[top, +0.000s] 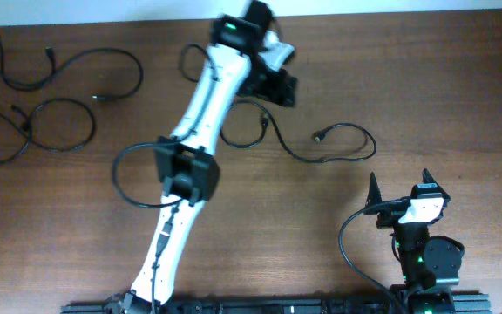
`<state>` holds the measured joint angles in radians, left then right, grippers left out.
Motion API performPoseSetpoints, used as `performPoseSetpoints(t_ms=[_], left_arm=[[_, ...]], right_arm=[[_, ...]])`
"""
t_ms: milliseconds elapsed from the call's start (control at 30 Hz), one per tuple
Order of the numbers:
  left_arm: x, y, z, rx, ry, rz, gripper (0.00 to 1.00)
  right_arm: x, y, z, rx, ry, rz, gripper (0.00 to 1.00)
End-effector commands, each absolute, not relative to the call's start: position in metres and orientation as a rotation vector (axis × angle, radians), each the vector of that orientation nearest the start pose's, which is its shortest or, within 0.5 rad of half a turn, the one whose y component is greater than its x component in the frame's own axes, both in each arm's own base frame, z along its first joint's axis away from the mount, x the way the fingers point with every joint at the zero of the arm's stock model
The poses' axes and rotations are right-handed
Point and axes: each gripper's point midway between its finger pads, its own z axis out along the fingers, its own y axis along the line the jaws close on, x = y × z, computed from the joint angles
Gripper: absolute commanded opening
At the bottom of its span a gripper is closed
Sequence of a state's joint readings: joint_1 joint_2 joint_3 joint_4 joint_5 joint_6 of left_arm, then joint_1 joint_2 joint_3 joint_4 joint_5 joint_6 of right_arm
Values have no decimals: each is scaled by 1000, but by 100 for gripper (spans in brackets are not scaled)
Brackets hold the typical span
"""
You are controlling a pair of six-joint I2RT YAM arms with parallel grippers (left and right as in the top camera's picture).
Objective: Untangle cables
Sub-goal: 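Reach the left gripper to the remaining cable and grasp it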
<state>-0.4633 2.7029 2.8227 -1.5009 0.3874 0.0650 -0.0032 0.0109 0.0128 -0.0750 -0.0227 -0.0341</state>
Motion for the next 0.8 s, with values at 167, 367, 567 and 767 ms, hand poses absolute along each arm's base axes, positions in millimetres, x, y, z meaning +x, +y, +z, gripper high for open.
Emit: performPoseSetpoints(t_ms=[167,367,567,767], left_arm=[[396,-396,25,1187,2774,-494,84],[387,-415,5,1256,2724,-377,75],[398,-396,-30,1247,2751,-153,42],[411,-377,-21,1107,2788,-16,0]], right_arm=[[246,1,156,-38,1647,-19,98],[246,1,156,-38,1647,-19,98],[246,1,156,-38,1647,-19,98],[246,1,156,-38,1647,-19,98]])
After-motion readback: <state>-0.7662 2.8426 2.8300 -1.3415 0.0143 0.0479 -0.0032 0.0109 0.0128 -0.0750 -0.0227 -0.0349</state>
